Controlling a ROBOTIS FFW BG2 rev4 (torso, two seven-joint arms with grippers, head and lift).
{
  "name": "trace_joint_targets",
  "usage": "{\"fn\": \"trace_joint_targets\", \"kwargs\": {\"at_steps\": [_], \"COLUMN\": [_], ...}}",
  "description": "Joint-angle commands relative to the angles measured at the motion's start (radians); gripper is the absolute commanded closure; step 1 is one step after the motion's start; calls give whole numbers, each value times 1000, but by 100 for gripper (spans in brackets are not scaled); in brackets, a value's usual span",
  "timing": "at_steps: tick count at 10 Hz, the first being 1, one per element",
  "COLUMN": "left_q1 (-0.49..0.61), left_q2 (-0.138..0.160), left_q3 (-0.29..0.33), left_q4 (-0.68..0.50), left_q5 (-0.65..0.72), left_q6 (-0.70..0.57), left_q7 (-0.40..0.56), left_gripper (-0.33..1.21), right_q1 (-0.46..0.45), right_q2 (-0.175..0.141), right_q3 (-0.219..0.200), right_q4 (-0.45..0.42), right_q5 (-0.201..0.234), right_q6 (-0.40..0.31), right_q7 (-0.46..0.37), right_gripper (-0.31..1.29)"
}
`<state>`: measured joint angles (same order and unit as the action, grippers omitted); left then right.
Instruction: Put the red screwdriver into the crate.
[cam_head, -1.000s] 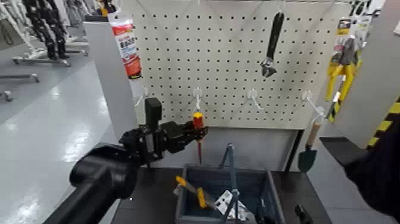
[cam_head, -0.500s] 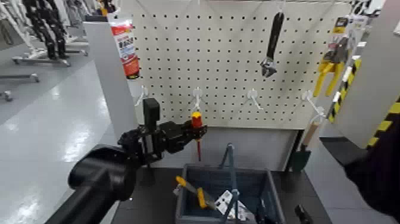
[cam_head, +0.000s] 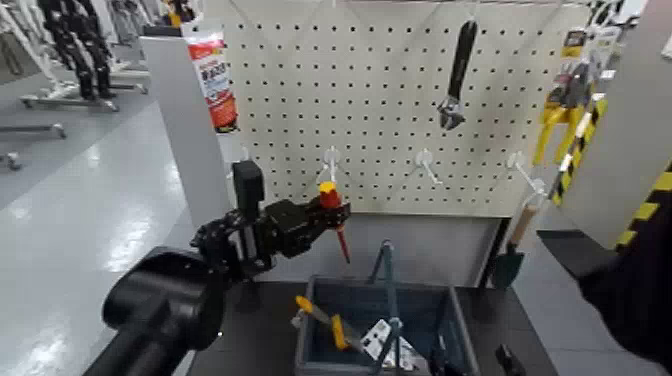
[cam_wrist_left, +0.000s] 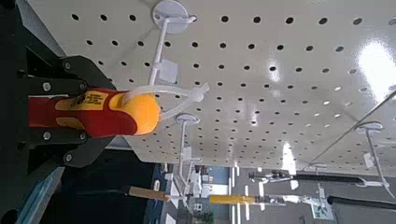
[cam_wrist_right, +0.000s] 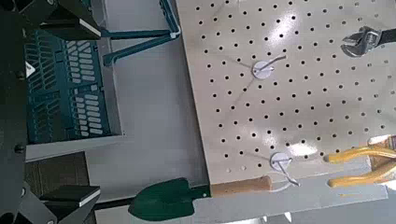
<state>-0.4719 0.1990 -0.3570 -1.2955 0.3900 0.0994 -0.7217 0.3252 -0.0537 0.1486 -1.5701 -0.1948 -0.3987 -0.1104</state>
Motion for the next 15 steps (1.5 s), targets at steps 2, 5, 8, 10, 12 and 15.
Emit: {"fn": "trace_joint_targets", "kwargs": {"at_steps": [2, 5, 8, 10, 12, 15], "left_q1": [81, 134, 157, 156, 156, 159], "left_q2": [-1, -1, -1, 0, 2, 2], "left_q3": [24, 15, -46, -76, -91, -123], "left_q4": [-117, -145, -116, -87, -67, 5], "left_q5": [50, 176, 257, 279, 280, 348], "left_q6": [89, 112, 105, 103, 111, 86], "left_q7": [10, 79, 103, 107, 117, 134], "left_gripper": [118, 118, 118, 118, 118, 118], "right_q1": [0, 0, 0, 0, 0, -2], "right_q2": [0, 2, 3, 3, 0, -2], "right_q3": [0, 0, 0, -1, -1, -1], "right_q4": [-2, -1, -1, 1, 1, 4], "right_q5": [0, -2, -5, -5, -6, -8], "right_q6": [5, 5, 3, 0, -2, -5], "right_q7": [0, 2, 3, 5, 5, 5], "right_gripper": [13, 13, 13, 13, 13, 13]}}
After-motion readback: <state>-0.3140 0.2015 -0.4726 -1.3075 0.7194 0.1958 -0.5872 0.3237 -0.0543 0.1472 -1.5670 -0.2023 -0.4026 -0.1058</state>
